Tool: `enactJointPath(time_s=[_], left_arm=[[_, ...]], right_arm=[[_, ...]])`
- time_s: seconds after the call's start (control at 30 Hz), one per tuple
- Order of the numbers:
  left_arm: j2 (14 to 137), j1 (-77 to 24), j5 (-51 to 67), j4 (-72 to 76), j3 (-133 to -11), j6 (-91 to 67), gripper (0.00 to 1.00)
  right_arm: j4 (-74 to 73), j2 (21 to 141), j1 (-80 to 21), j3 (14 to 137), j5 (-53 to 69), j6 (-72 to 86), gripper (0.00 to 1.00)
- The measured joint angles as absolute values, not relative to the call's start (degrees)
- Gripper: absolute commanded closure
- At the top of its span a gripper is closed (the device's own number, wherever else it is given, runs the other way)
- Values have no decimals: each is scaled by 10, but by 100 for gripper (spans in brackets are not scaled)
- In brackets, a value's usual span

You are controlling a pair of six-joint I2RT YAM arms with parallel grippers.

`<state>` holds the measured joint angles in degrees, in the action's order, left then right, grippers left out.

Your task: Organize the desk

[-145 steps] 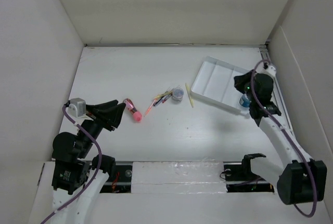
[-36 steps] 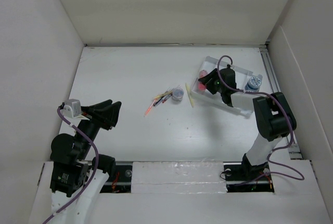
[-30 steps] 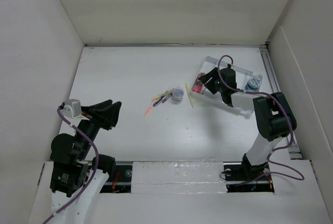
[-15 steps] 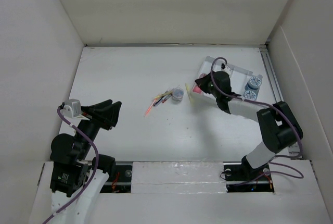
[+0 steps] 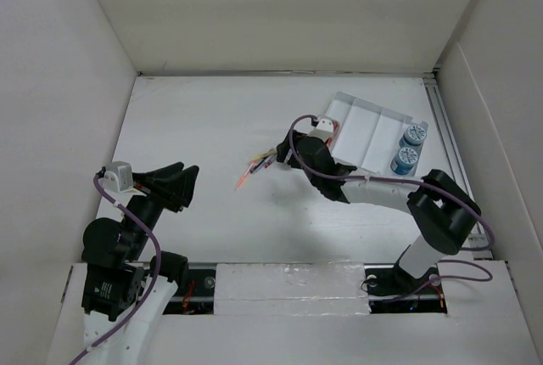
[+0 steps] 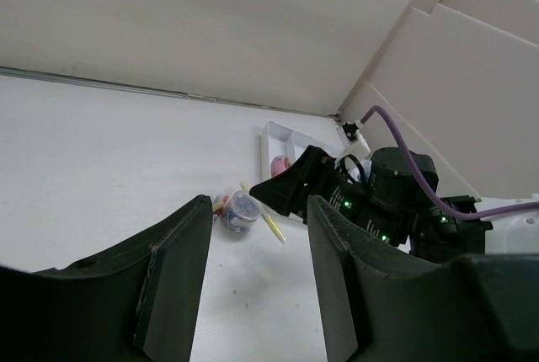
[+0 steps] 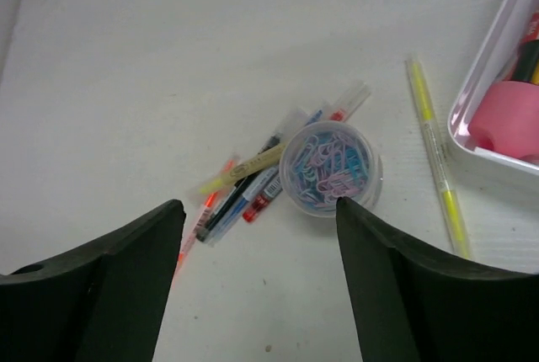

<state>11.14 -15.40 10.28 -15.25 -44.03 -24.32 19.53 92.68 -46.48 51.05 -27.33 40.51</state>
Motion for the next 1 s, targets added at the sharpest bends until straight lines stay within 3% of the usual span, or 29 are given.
enactJointPath(time_s=[0.33,0.53,1.0], left_arm=[[111,-154,105,-152,-440,-243,55],[111,-154,105,-152,-440,-243,55],[111,-154,105,-152,-440,-243,55]], right_arm=[[102,990,-482,582,-358,384,13],[43,1048,-475,662,-371,375,13],[3,1093,-435,690,-341,375,17]])
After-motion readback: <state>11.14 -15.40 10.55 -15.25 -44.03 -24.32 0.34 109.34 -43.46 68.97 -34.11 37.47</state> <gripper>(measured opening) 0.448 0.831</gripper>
